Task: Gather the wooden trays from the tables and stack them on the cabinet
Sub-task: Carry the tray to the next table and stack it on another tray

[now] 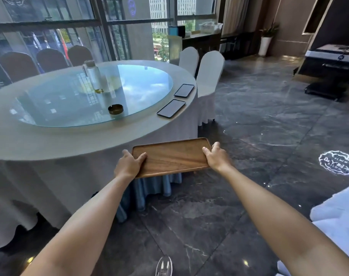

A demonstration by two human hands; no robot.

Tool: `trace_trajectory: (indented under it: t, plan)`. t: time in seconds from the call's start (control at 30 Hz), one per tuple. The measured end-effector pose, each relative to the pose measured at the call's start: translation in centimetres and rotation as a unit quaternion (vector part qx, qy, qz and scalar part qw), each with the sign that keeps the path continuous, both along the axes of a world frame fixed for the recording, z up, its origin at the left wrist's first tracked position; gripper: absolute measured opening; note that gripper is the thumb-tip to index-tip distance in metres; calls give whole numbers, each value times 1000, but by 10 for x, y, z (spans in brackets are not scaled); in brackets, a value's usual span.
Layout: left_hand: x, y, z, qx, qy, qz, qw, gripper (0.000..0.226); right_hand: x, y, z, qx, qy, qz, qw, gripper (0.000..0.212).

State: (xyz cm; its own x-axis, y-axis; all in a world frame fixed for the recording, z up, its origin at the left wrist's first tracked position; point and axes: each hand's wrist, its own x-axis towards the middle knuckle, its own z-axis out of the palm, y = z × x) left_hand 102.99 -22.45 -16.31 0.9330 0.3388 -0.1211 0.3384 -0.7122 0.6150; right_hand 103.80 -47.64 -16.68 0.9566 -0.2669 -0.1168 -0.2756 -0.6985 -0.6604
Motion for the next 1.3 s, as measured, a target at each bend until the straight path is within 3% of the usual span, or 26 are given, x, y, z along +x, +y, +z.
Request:
trace_trajectory:
  t: [0.3, 0.6, 1.07, 1.3]
  plan:
    - [211, 13, -14, 14, 10, -26, 1000, 62, 197, 18, -7, -35, -1, -29, 999, 42]
    - [363, -14, -32, 8, 28, -6, 1000, 62, 366, -6, -24, -89, 14, 2, 996, 44]
    - [558, -103, -100, -45, 121, 177, 976, 72, 649, -75, -79, -175, 21, 210, 962, 35]
    - [592, -110, -131, -103, 157, 257, 948, 48, 732, -65, -110, -205, 26, 312, 927, 32]
